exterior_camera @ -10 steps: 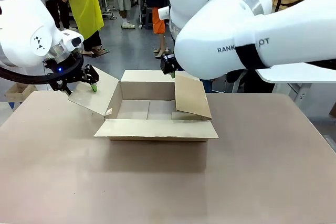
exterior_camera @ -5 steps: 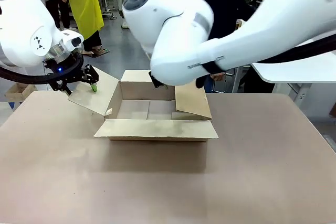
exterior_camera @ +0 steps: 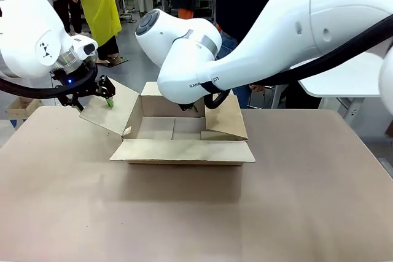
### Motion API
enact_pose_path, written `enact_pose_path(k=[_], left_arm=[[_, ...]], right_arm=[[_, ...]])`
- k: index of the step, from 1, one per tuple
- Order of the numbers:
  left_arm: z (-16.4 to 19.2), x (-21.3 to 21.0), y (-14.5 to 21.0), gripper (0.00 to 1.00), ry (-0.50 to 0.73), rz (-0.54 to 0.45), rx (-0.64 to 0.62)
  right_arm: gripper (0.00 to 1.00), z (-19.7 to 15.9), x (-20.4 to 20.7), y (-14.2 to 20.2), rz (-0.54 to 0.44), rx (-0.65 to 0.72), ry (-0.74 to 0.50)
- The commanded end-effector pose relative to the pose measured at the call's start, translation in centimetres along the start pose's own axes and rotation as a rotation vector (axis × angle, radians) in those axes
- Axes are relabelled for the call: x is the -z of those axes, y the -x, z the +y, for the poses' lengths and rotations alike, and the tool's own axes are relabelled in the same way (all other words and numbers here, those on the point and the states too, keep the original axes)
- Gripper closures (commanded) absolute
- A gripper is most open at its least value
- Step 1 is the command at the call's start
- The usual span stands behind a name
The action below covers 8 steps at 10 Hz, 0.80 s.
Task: Pack the gift set into the box.
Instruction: Place both hands on the side flaps of the Package Box and spread them outward.
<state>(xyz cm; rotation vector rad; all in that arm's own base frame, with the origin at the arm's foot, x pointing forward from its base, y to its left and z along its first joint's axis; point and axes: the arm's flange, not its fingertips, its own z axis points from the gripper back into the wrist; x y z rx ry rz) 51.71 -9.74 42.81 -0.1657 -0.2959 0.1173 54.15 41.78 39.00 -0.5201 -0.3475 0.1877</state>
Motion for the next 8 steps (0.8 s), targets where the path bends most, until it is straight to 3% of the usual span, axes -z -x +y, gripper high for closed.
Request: enact_pose_path(k=[1,8], left_arm=[[-0.1,-0.2,0.0,0.00,-0.017,-0.003,-0.012],[-0.1,-0.2,0.0,0.00,-0.017,-0.003,-0.012]], right_arm=[[0.00,-0.4,-0.5,0.4,0.042,0.031,0.035],[0.00,-11.5,-1.7,4.5,0.079,0.109,0.018]])
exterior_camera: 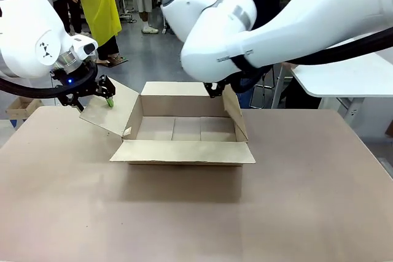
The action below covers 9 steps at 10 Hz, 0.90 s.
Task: Pack the gift set into the box.
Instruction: Place both hands on the side flaps of the Package Box and spread them outward.
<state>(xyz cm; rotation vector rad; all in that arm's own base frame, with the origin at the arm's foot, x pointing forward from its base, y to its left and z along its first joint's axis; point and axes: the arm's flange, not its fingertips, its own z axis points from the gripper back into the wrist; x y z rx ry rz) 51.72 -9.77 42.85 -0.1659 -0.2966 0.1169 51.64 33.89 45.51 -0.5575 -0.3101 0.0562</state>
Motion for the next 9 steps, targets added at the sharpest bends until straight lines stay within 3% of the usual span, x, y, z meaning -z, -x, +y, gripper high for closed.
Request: enact_pose_path(k=[1,3,6,9], left_arm=[[-0.1,-0.2,0.0,0.00,-0.017,-0.002,-0.012],[-0.1,-0.2,0.0,0.00,-0.017,-0.002,-0.012],[-0.1,-0.2,0.0,0.00,-0.017,-0.002,-0.012],[-0.1,-0.2,0.0,0.00,-0.017,-0.002,-0.012]], right_arm=[[0.00,-3.4,1.5,2.0,0.001,0.015,-0.094],[0.00,-7.4,3.3,2.6,0.017,0.031,-0.274],[0.00,-13.1,8.3,4.6,0.079,0.131,-0.400],[0.00,-15.5,12.0,6.8,0.031,0.207,-0.589]])
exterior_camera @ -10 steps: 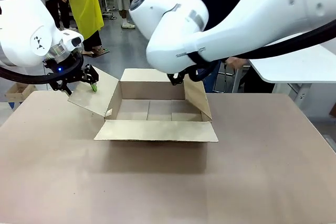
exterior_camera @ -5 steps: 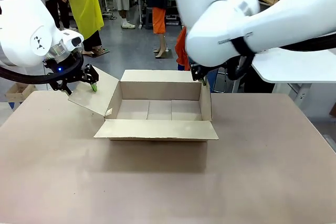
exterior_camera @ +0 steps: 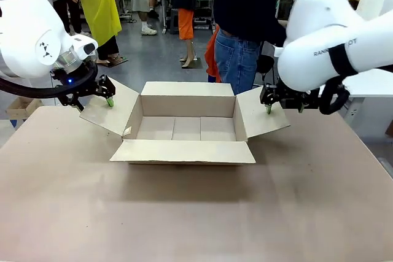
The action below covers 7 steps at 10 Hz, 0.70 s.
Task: Pack the gift set into the box.
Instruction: Place both hands on the side flaps of the Package Box and spread them outward, then lift both hands away from the flaps of the Package Box.
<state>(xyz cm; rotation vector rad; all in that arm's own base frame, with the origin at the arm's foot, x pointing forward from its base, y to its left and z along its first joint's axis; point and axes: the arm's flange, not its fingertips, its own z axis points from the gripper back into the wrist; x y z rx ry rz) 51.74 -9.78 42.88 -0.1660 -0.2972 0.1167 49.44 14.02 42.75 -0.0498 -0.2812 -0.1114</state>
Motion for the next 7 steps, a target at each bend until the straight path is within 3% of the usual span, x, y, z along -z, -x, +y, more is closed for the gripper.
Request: enact_pose_path(k=[1,7], left_arm=[[-0.10,-0.13,-0.01,0.00,-0.017,-0.002,-0.012],[-0.10,-0.13,-0.01,0.00,-0.017,-0.002,-0.012]], right_arm=[[0.00,1.42,-0.68,-0.48,0.014,-0.023,0.060],[0.00,1.42,-0.68,-0.48,0.014,-0.023,0.060]])
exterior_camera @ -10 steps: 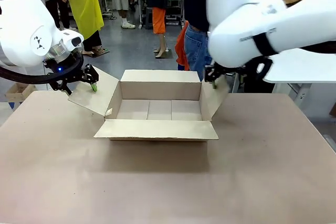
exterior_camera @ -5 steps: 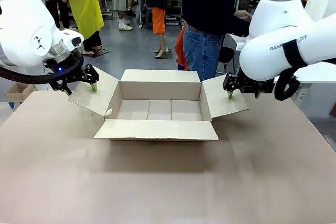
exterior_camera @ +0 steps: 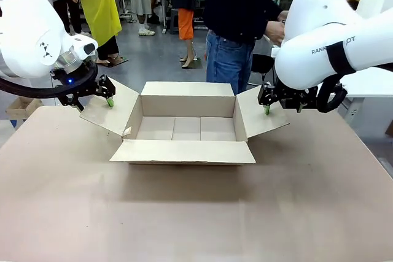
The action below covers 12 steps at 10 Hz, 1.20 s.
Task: Pack the gift set into the box.
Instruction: Lift both hands away from the flaps of the Package Box.
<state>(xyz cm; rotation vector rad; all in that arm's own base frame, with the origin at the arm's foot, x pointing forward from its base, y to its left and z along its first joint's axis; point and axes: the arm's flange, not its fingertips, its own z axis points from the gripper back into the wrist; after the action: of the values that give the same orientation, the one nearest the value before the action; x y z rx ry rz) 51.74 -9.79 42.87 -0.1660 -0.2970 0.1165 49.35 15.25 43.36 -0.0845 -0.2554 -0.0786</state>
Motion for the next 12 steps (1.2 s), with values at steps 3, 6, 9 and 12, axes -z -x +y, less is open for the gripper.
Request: enact_pose_path(k=[3,6,9,12], left_arm=[[-0.09,-0.14,-0.01,0.00,-0.017,-0.002,-0.012],[-0.09,-0.14,-0.01,0.00,-0.017,-0.002,-0.012],[-0.09,-0.14,-0.01,0.00,-0.017,-0.002,-0.012],[-0.09,-0.14,-0.01,0.00,-0.017,-0.002,-0.012]], right_arm=[[0.00,0.21,0.00,-0.53,-0.008,0.015,0.029],[0.00,0.21,0.00,-0.53,-0.008,0.015,0.029],[0.00,0.21,0.00,-0.53,-0.008,0.015,0.029],[0.00,0.21,0.00,-0.53,-0.008,0.015,0.029]])
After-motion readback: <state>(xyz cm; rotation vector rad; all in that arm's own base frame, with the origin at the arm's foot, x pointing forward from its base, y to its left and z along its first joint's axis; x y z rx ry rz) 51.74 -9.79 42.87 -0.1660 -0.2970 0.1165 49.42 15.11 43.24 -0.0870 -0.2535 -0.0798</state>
